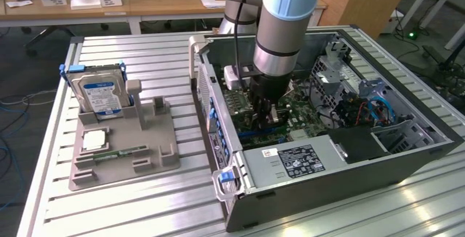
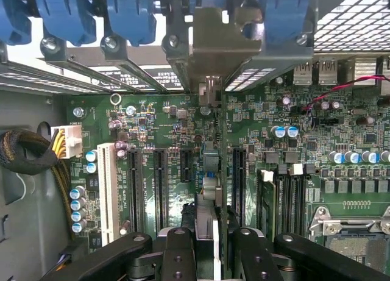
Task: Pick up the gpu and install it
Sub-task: 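Insert the gpu into the slot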
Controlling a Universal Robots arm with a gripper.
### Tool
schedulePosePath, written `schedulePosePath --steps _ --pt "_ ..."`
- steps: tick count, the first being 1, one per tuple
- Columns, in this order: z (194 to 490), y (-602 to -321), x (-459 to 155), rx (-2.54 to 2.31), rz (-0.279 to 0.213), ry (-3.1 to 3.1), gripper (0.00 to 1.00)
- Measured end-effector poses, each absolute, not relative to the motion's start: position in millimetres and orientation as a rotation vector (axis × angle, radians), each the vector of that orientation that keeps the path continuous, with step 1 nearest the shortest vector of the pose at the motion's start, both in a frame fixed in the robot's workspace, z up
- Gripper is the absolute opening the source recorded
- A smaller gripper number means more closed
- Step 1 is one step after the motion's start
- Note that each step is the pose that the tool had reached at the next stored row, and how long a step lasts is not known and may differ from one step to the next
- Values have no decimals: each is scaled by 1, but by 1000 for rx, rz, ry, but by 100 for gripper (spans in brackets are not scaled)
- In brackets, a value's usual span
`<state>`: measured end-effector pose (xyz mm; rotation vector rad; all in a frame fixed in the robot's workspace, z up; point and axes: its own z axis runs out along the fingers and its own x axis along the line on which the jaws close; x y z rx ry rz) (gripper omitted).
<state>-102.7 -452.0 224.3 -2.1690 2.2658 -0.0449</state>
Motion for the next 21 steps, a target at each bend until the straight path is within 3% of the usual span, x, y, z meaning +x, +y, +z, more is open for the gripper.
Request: schedulePosePath --steps 21 --pt "220 -452 -103 -2169 -45 2266 28"
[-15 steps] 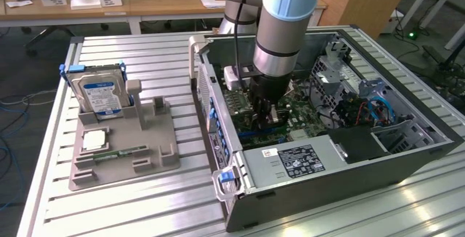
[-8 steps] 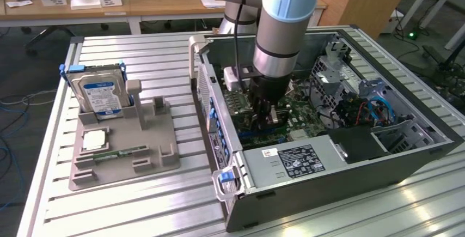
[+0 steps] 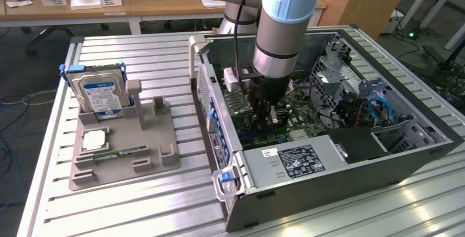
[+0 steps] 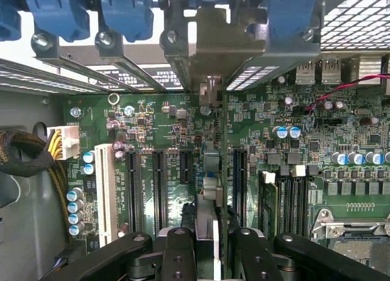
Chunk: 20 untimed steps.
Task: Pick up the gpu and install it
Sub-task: 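Insert the gpu into the slot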
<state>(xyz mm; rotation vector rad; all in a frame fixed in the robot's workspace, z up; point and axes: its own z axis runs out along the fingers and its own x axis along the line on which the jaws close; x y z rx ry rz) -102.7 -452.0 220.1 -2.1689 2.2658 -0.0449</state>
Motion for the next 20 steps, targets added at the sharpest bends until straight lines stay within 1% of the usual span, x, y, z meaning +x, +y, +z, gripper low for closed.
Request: schedulePosePath --steps 20 --pt "217 -452 -103 -2169 -45 2266 28"
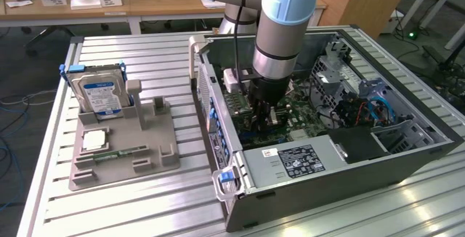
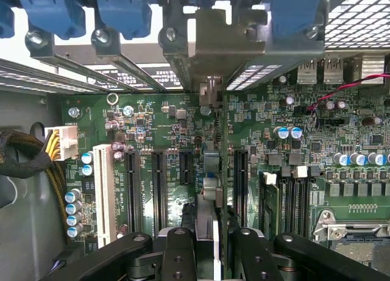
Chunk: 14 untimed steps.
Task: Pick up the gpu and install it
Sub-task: 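Insert the gpu into the slot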
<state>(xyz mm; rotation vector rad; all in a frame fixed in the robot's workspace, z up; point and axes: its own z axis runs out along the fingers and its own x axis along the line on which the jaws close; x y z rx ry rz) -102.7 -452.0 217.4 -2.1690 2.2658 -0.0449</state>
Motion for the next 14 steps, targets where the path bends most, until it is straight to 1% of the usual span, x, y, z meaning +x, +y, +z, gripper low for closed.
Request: schedulePosePath --steps 5,8,14 --pt "217 -452 -103 -2166 -50 2263 28" --pt "217 -452 -104 -2161 -62 2257 28" --pt "217 -452 -104 -2160 -64 2256 28"
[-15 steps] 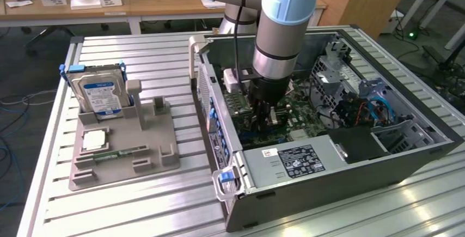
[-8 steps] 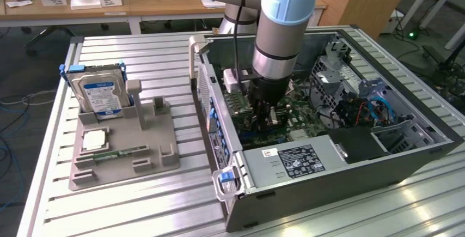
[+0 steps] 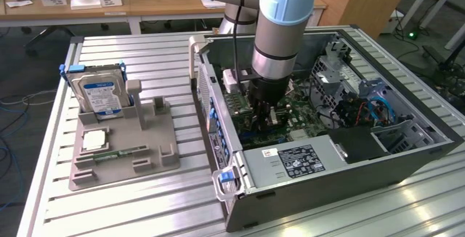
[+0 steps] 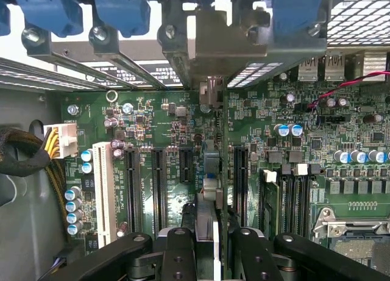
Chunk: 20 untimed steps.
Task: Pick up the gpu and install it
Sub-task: 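Insert the gpu into the slot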
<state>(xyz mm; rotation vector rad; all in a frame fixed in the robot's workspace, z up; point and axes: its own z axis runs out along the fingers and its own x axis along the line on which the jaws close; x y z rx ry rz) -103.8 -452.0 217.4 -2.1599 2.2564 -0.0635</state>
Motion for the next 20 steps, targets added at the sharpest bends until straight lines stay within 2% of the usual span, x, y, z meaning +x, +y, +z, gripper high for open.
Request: schedulePosePath --steps 5,11,20 --pt "217 -452 -104 -2162 -59 2259 28" --pt "217 -452 -103 -2190 -3 2286 28" --pt "217 -452 -103 -2190 0 2287 28"
